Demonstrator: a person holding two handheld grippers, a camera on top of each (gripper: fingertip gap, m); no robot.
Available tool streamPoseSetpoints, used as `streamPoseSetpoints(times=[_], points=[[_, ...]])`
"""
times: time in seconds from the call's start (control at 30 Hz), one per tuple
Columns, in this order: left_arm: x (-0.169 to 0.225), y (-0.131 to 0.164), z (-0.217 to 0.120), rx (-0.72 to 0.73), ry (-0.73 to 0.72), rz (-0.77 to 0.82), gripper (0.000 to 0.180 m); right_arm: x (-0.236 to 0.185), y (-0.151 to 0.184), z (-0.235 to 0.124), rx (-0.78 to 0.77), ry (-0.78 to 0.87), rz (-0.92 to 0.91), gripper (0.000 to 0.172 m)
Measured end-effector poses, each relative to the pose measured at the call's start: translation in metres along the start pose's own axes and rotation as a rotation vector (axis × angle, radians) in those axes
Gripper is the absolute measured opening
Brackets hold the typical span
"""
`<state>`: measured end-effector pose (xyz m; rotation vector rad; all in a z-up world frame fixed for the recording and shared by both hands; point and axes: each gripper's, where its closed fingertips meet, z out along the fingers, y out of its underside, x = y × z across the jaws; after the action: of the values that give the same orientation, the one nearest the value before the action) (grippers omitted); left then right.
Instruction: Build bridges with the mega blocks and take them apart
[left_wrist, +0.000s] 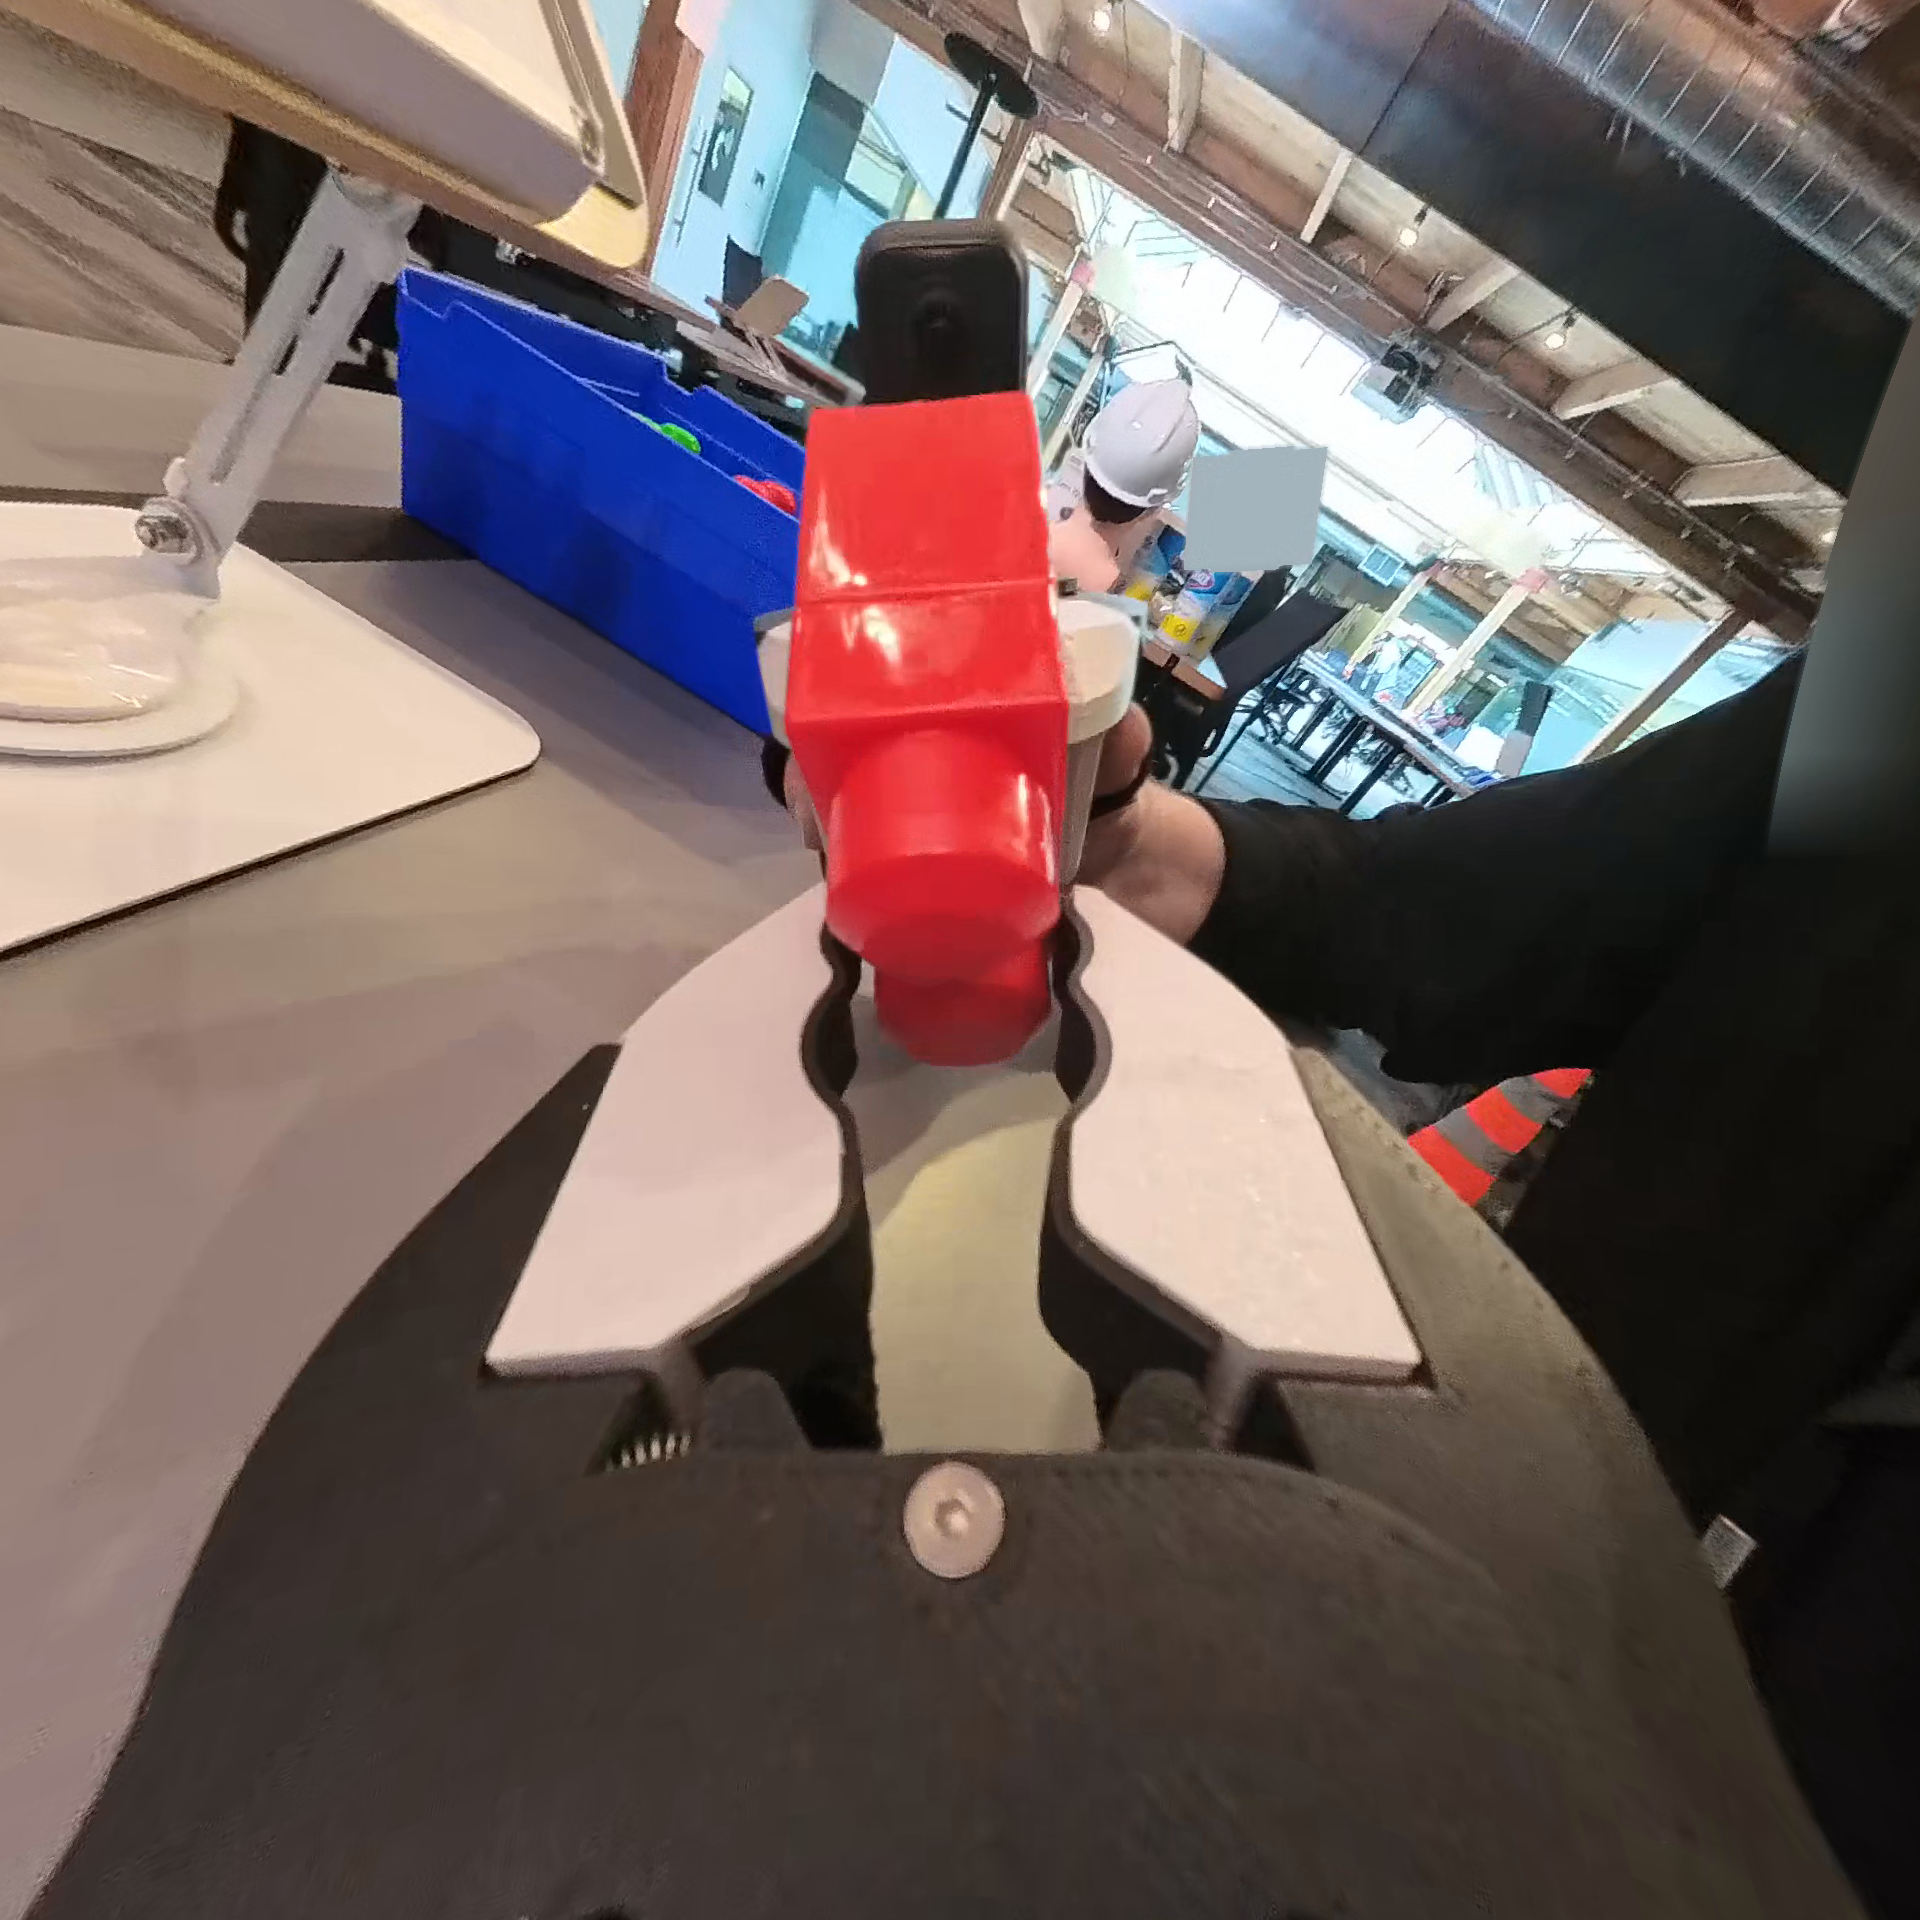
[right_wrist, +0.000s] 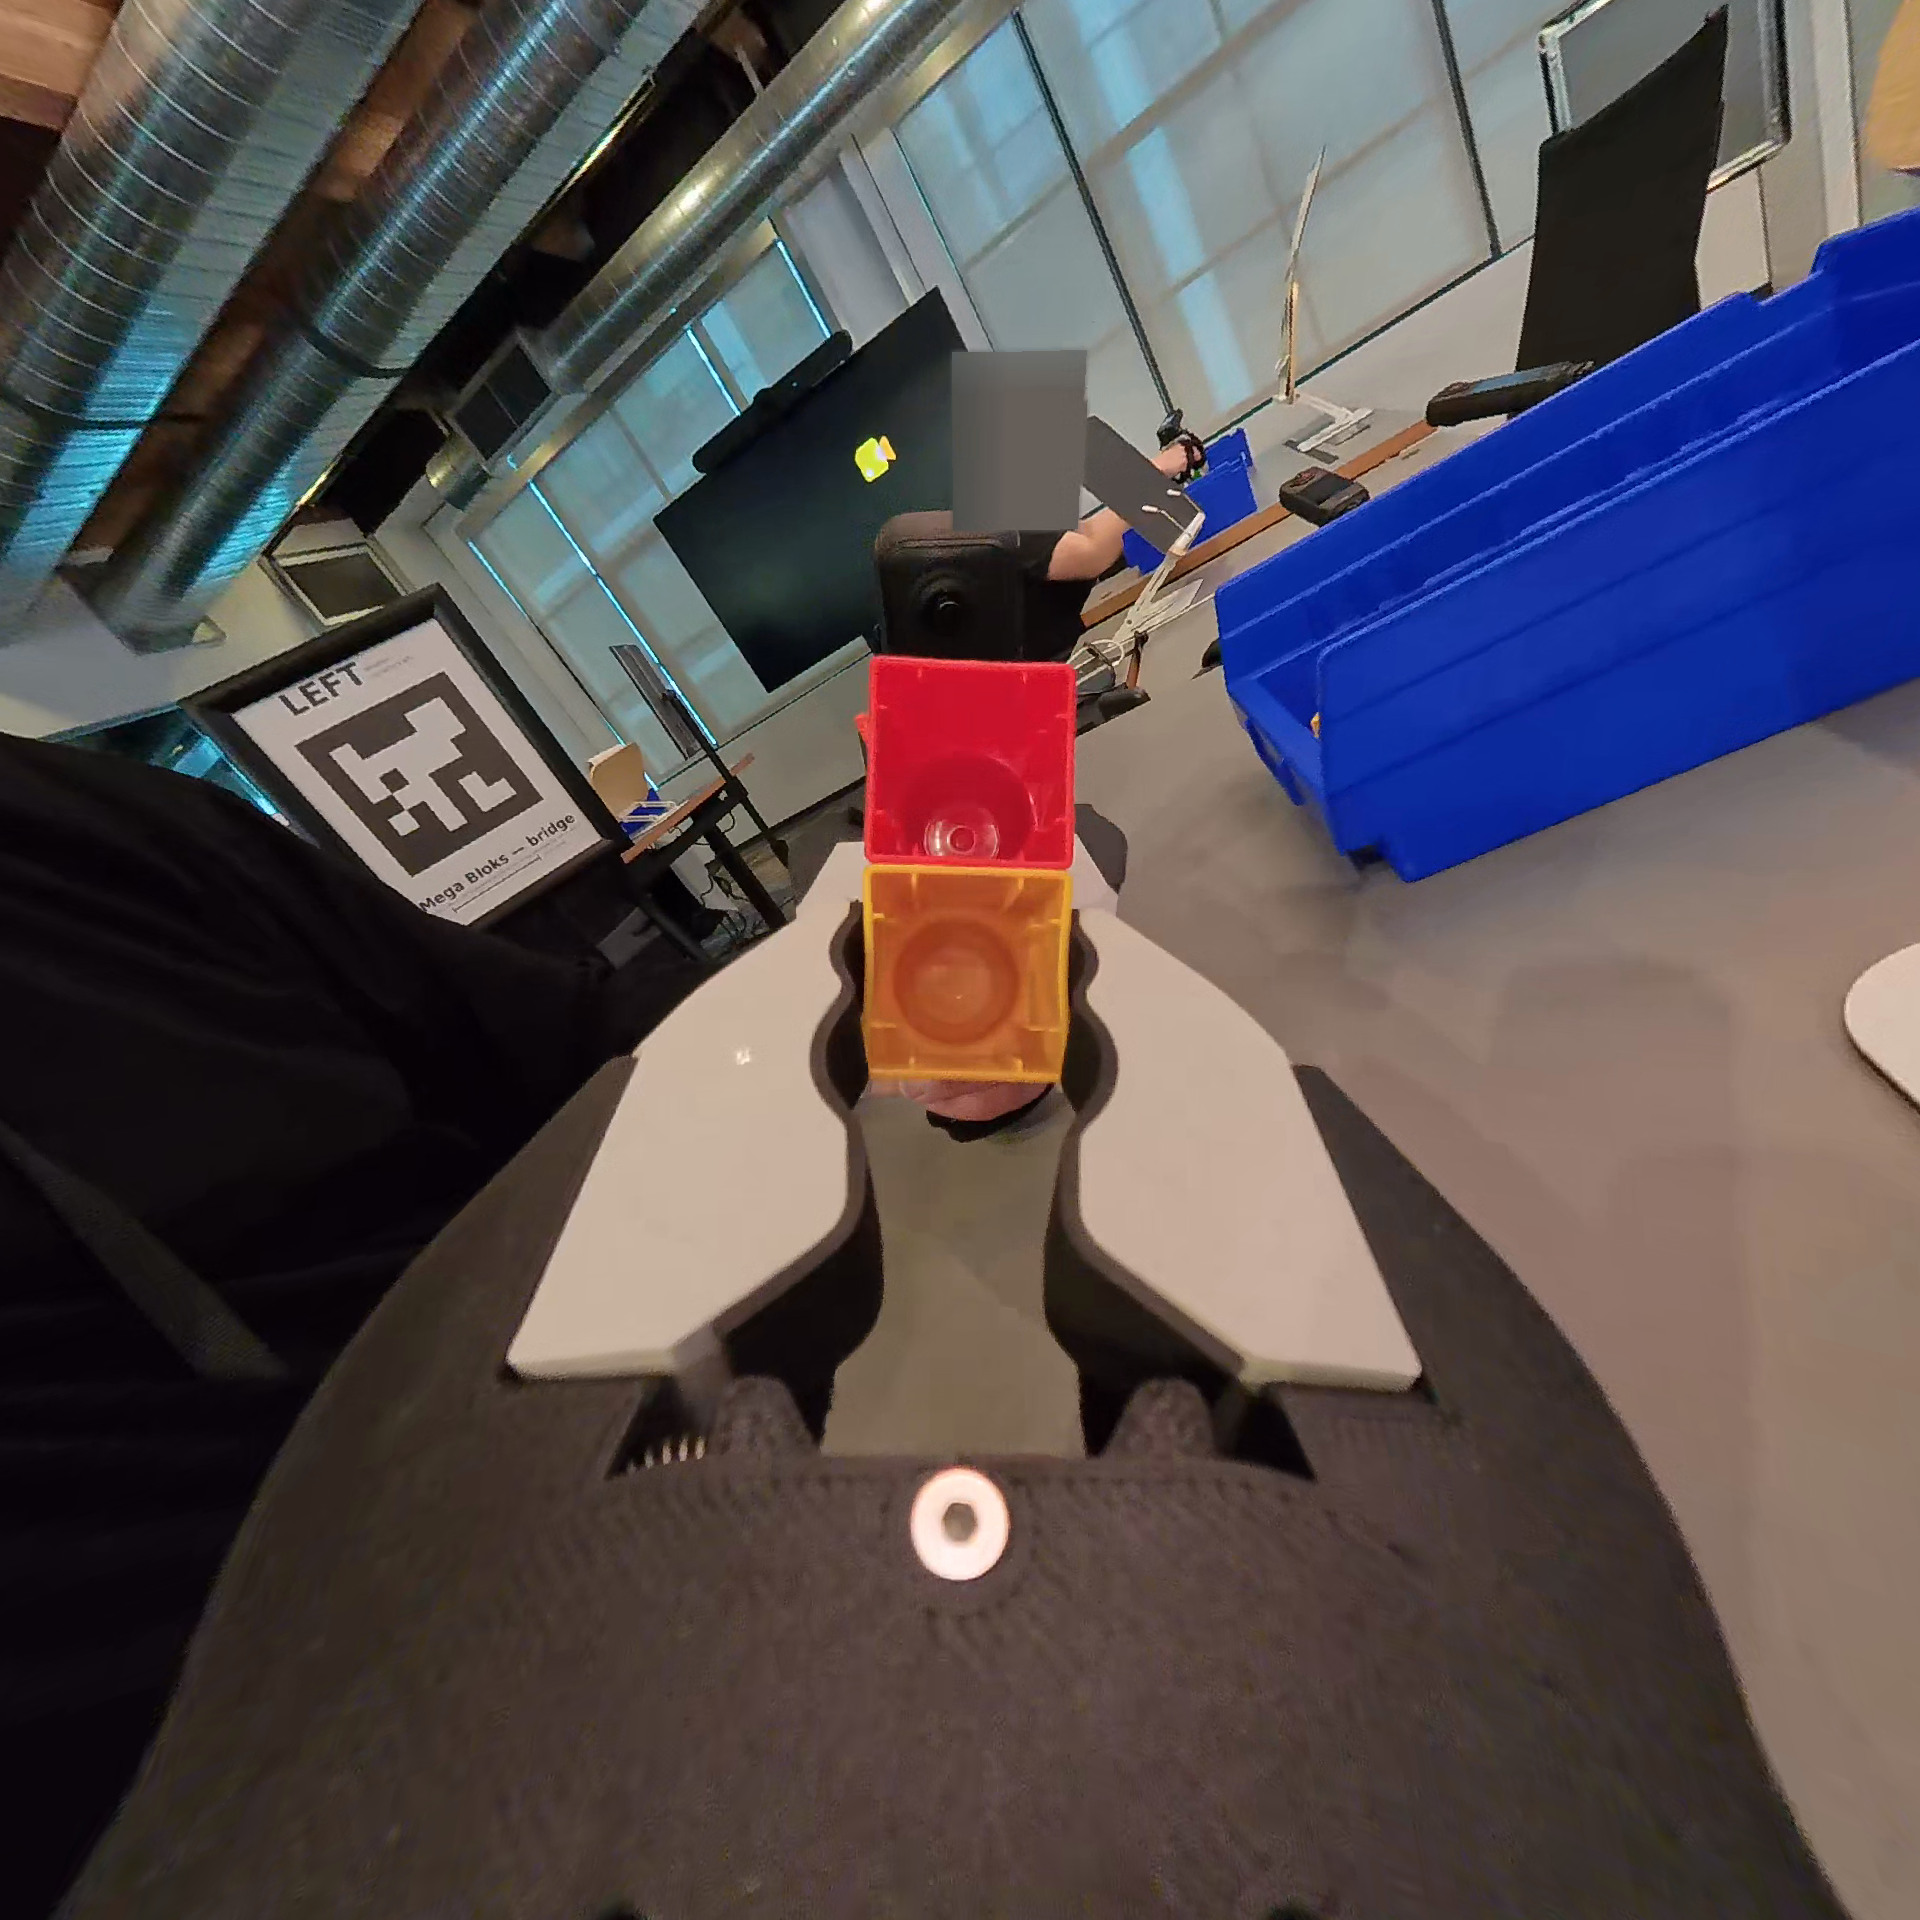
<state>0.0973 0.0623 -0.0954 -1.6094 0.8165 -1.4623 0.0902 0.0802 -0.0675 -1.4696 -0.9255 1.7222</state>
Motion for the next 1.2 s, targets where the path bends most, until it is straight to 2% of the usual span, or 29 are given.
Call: streamPoseSetpoints(times=[0.37, 0.53, 0.57, 0.6, 0.73, 0.8, 0.87, 1.03, 1.2], points=[[-0.004, 0.006, 0.0, -0.039, -0.047, 0.011, 0.034, 0.002, 0.003, 0.002, -0.005, 0.032, -0.018, 0.035], [-0.008, 0.007, 0.001, -0.037, -0.026, -0.051, 0.034, 0.007, 0.005, 0.001, -0.028, 0.029, 0.001, 0.036], [-0.01, 0.006, 0.001, -0.032, -0.019, -0.083, 0.034, 0.01, 0.004, 0.0, -0.024, 0.034, 0.009, 0.05], [-0.011, 0.007, 0.001, -0.042, 0.002, -0.12, 0.034, 0.014, 0.004, -0.002, -0.016, 0.045, 0.019, 0.051], [-0.02, 0.018, 0.0, -0.111, 0.028, -0.246, 0.034, 0.025, 0.008, -0.009, -0.012, 0.043, 0.063, 0.046], [-0.023, 0.02, -0.001, -0.105, 0.049, -0.31, 0.034, 0.027, 0.011, -0.008, -0.032, 0.05, 0.078, 0.049], [-0.024, 0.025, 0.001, -0.135, 0.044, -0.324, 0.035, 0.034, 0.015, -0.01, -0.043, 0.075, 0.105, 0.037], [-0.027, 0.014, 0.0, -0.078, 0.035, -0.309, 0.035, 0.04, 0.014, -0.013, -0.002, 0.067, 0.22, 0.035], [-0.028, 0.009, 0.002, -0.038, 0.029, -0.293, 0.035, 0.041, 0.011, -0.015, 0.024, 0.053, 0.251, 0.035]])
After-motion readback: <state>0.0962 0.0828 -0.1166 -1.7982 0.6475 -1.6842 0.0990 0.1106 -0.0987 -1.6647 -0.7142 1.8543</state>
